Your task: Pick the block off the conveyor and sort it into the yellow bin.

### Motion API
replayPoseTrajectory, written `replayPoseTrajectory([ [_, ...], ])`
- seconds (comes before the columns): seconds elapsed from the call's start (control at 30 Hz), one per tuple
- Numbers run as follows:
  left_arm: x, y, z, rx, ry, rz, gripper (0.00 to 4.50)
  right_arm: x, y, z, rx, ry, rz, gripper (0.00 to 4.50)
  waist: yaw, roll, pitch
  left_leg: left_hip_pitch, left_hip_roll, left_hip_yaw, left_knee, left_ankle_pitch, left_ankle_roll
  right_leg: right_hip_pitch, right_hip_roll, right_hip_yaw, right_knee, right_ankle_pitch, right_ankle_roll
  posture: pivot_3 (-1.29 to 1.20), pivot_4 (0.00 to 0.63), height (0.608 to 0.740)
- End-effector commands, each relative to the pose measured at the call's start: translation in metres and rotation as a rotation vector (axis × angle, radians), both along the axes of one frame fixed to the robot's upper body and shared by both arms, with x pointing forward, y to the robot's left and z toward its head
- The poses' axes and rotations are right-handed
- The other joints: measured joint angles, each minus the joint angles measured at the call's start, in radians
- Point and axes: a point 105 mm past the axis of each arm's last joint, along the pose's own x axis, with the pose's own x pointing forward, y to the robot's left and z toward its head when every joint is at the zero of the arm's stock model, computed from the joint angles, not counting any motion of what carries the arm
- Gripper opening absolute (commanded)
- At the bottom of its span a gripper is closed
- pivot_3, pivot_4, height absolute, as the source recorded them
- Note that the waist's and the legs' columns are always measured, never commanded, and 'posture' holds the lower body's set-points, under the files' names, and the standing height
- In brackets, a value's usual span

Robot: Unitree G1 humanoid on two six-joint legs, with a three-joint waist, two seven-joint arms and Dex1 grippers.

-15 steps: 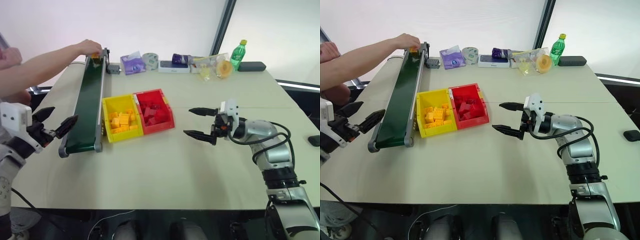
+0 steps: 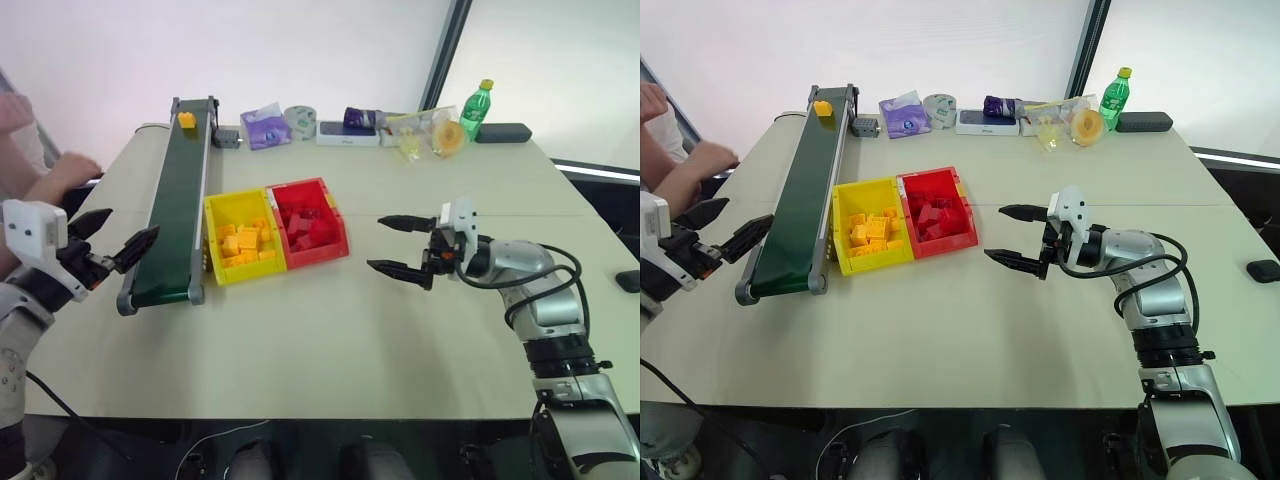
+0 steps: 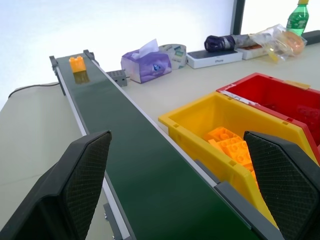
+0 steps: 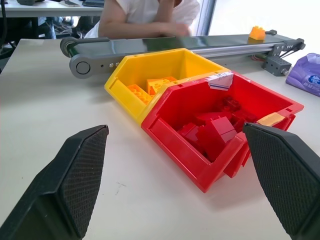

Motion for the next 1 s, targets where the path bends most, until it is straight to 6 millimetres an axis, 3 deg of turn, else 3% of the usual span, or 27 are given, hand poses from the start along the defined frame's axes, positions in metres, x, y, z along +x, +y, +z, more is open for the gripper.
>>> replayPoseTrajectory([
  [0.03,-0.004,-0.001,0.012,0.021,-0.049,-0.004,4.48,-0.001,0.001,0.012,0.009,-0.047,0.009,4.5,0.0,0.0,0.0,0.0,0.0,0.0,0.0,0.0,0.0,0.0,0.0,0.0,0.0,0.0,0.0,0.0,0.15,0.74],
  [0.6,-0.005,0.0,0.012,0.032,-0.064,0.017,4.48,-0.002,0.001,0.014,0.007,-0.052,0.019,4.5,0.0,0.0,0.0,0.0,0.0,0.0,0.0,0.0,0.0,0.0,0.0,0.0,0.0,0.0,0.0,0.0,0.15,0.74],
  [1.0,0.006,0.006,0.008,0.05,-0.107,0.219,4.48,-0.002,0.002,0.012,0.002,-0.046,0.023,4.5,0.002,0.0,0.0,0.0,0.0,0.0,0.0,0.0,0.0,0.0,0.0,0.0,0.0,0.0,0.0,0.0,0.15,0.74],
])
